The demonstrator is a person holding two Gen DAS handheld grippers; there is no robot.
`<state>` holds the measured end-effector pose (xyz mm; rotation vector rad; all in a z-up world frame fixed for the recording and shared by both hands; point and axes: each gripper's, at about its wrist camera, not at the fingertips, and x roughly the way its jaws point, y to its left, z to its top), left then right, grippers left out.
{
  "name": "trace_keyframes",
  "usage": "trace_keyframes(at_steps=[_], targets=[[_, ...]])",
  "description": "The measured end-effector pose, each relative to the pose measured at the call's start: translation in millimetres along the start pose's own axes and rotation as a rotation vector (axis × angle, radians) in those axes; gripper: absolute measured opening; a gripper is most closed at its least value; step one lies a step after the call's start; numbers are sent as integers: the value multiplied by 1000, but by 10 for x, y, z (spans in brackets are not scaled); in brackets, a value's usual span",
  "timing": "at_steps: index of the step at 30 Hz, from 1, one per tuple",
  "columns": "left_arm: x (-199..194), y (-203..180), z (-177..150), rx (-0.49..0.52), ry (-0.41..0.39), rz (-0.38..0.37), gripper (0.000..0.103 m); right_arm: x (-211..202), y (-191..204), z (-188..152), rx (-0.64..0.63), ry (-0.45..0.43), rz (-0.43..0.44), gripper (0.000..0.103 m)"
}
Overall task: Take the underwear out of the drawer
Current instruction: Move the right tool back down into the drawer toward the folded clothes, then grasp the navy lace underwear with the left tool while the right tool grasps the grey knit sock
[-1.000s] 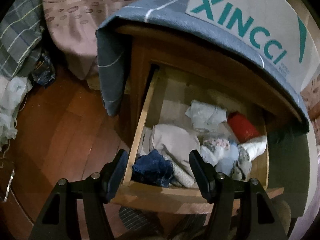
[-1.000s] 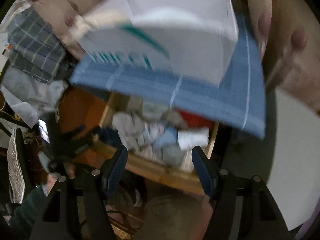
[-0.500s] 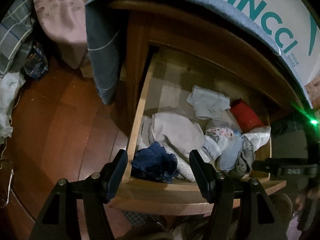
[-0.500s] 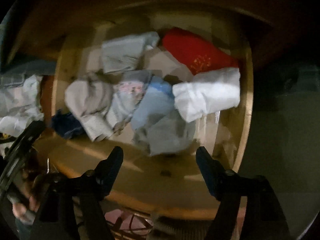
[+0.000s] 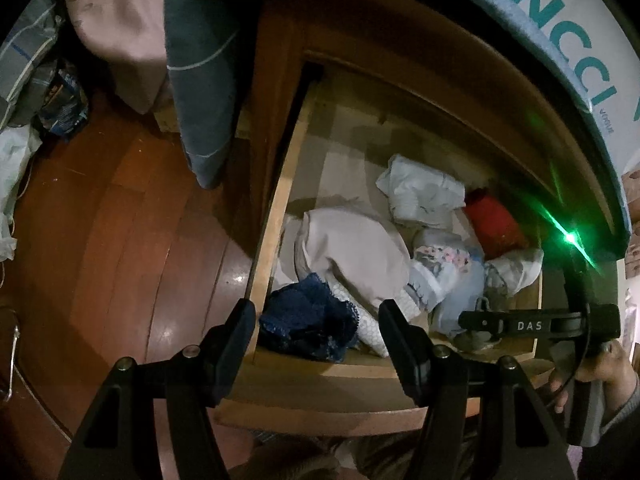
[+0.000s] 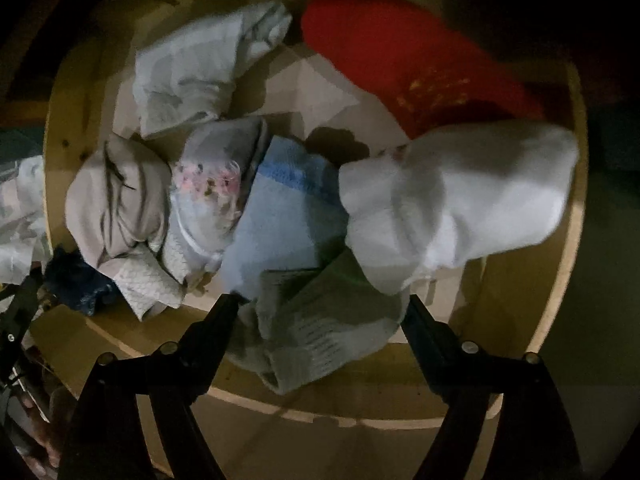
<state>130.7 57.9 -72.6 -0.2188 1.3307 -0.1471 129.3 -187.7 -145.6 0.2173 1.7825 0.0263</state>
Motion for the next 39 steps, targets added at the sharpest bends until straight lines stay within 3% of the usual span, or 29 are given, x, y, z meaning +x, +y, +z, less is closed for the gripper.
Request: trace_keyframes(at_steps=[4,9,17,23,28,32,39], targets=[[37,-15,53,27,8,39,66,23,-15,3,-4,1,23,76],[67,8,102,32,19,58,66,-43,-88,-54,-23,-21,37,52],[137,-82,126,60,86,90,66,-230,-176,-304,12,-94,89,33],[272,-195,139,101,145,123,66,-335,-308,-449,45,-129,147,31],[429,-263,120,129,209,130,66,-319,-293,-347,12,-93,117,31],[497,-292,110,142,233,125,66,-201,-267,-244,25,-41,101,39],[601,-254,159,137,259,126,66,34,-185,-112,-3,48,0,54]])
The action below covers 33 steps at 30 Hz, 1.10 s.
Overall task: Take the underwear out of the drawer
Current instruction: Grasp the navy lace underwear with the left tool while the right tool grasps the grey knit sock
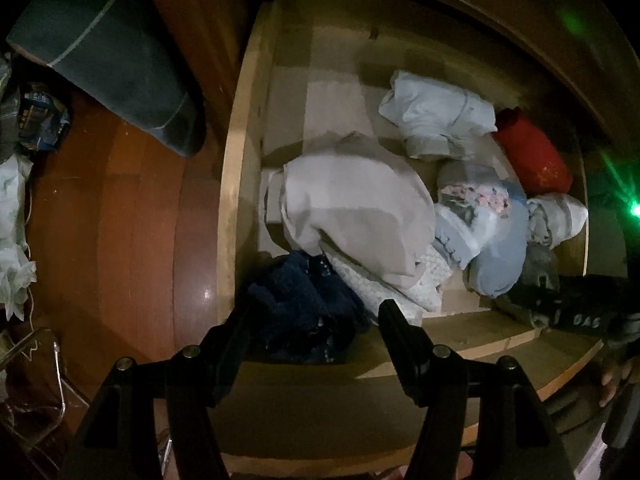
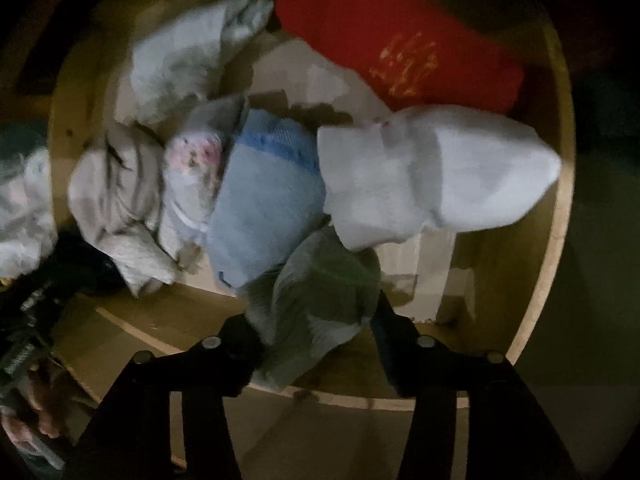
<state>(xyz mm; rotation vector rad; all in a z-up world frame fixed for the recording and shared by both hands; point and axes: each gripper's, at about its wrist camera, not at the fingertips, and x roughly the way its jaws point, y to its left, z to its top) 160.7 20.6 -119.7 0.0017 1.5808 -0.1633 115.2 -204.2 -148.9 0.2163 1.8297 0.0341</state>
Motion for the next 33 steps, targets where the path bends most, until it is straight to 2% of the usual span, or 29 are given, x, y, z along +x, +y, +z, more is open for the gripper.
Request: trace_keyframes(at_steps=[3,9,13,19,20,21,24,27,33], targets=[[33,16,33,-12,12,-6,66,108,21,16,2,24,4,52],[97,-39,86,1,31,17,66,28,1,-58,11,-37,35,38],[152,-153,111,21,42,42,68,-108,-125,-114,41,-80,104,36],[249,-258,75,72,52,77,68,-367,-190,-338,16,-164,145,35],[244,-252,71,69,48,83,64,-384,-180,-353,6,-181,153,35],[245,-251,74,63,47,90,54,-404,-176,-363,-2,-196,165,35],[277,-248,68,55,60,108,36,-482,-163,-411,-17,-233,184,35],[234,-256,61,60,42,105,29,-480,-96,-403,-39,-265,186,35],[31,-221,-47,39,-10,58,26,-542,24,-453,-71,-314,173,35]])
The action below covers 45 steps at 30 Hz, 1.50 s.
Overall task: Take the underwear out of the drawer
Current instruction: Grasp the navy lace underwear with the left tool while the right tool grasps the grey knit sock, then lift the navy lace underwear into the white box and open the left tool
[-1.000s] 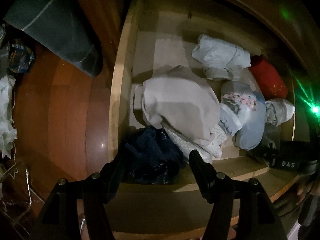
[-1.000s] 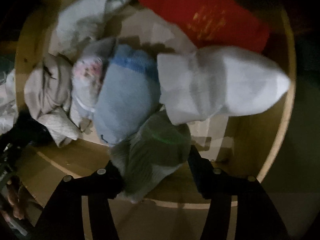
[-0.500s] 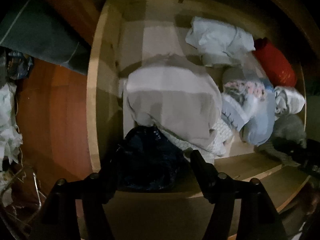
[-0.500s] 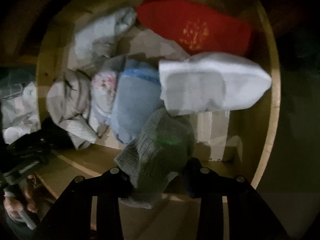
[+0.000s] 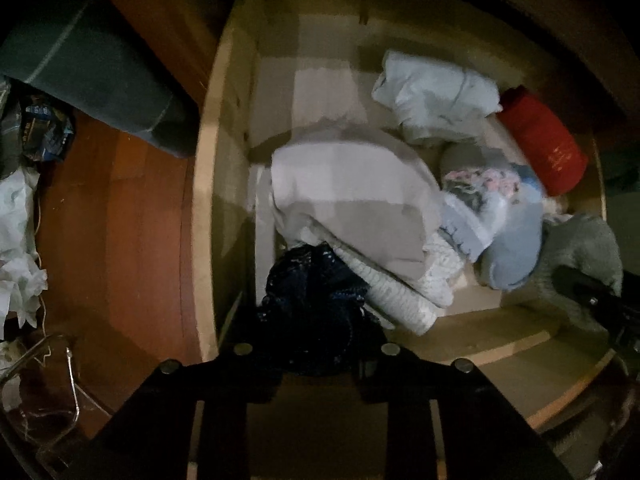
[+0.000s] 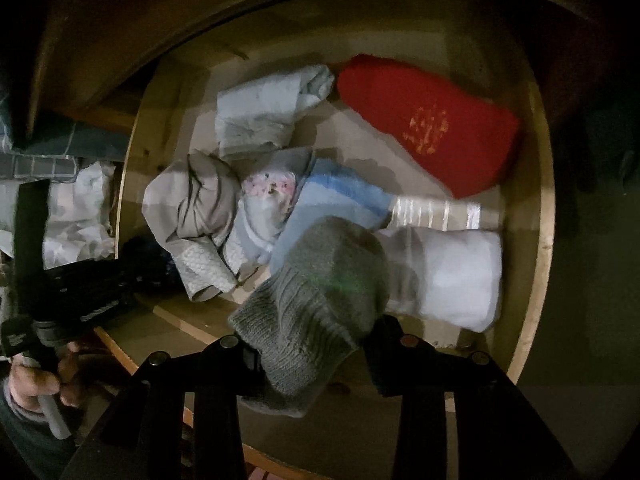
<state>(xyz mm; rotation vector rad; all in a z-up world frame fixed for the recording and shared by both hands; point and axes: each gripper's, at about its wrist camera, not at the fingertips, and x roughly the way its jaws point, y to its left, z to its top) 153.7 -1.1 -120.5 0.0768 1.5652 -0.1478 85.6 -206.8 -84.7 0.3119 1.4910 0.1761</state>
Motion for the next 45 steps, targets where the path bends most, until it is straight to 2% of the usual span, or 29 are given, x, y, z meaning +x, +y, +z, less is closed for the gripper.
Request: trace_keyframes(at_steps=[8,16,21,31,35,42,45], targets=[[-424,32,-131,-14,-70,-64,26,-60,-58,-24,5,-22,-14,35],[-745,80,-156,10,-142,-66,26,24,-24,6,-3,-20,-30,35],[-1085,75,-215,36,-210,-78,26,43,-3,13,-6,-22,-41,35],[-1907,34,-349,82,-377,-100,26,50,-2,14,-15,-24,-51,35],[-2405,23,-347,96,-476,-114,26,51,-8,14,-16,-23,-50,35],[-3308,-128,-152,125,-674,-101,26,57,-26,23,-9,-16,-42,35],[-3569,-251,4,141,-727,-100,26,53,-22,22,-13,-17,-43,35]])
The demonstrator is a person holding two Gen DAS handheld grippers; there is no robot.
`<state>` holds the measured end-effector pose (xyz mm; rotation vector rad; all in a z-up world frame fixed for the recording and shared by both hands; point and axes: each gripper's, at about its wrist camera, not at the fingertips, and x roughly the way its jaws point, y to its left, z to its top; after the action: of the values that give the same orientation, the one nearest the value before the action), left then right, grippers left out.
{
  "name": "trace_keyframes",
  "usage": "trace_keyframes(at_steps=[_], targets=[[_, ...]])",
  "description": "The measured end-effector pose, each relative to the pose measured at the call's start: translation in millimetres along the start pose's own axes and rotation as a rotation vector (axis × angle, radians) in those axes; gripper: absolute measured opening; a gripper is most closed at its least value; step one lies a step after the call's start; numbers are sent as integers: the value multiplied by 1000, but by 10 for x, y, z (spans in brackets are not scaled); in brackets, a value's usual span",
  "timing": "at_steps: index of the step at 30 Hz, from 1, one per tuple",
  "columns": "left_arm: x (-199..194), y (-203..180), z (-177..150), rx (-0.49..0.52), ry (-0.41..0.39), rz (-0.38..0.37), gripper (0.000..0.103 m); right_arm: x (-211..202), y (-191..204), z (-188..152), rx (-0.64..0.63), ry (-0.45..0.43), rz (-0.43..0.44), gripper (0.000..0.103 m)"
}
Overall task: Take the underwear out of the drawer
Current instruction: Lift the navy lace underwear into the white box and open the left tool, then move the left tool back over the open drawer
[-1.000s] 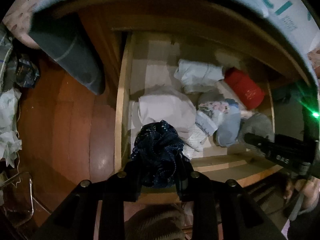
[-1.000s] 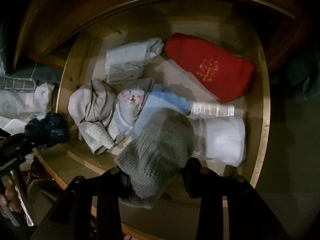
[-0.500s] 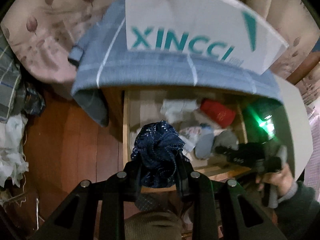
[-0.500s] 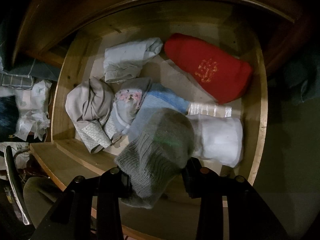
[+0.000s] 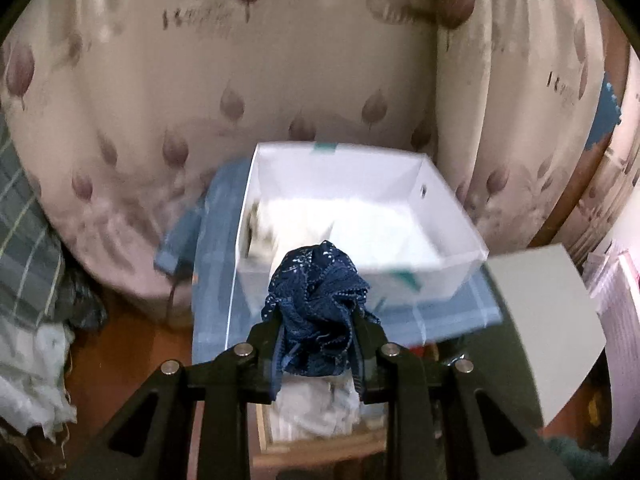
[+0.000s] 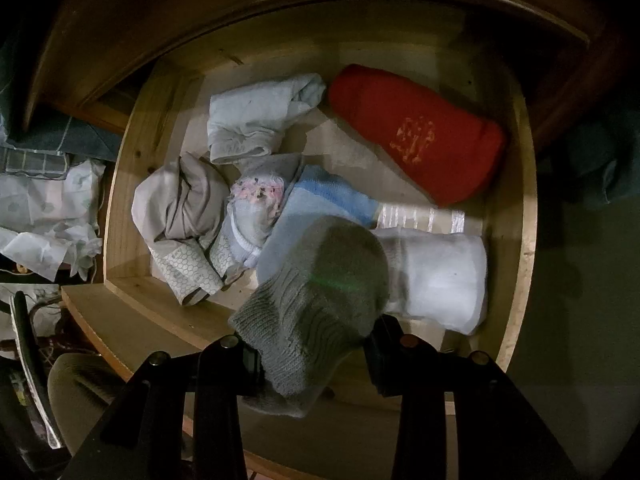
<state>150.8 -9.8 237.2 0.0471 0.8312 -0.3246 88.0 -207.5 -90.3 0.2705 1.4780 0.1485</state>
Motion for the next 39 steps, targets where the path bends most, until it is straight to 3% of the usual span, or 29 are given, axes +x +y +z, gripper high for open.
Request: trace_keyframes(at_steps=[4,10,16,25,32,39], targets=[[65,-95,329,18,-28,7,26,5,-4,2,2,0,5,35],[425,-202,599,-1,6,7,26,8,4,0,1,-1,17,35],[977,-349,597,-2,81,-2,27,1,8,-4,6,-5,41,35],[1455,-471,445,25,155,35,28,19,43,7,-2,1,47,35],[1511,-454,364,25,175,93,38,31,52,-5,-4,-2,50,35],[1275,-439,391,22,119,72,55,34,52,-2,-4,0,47,35]])
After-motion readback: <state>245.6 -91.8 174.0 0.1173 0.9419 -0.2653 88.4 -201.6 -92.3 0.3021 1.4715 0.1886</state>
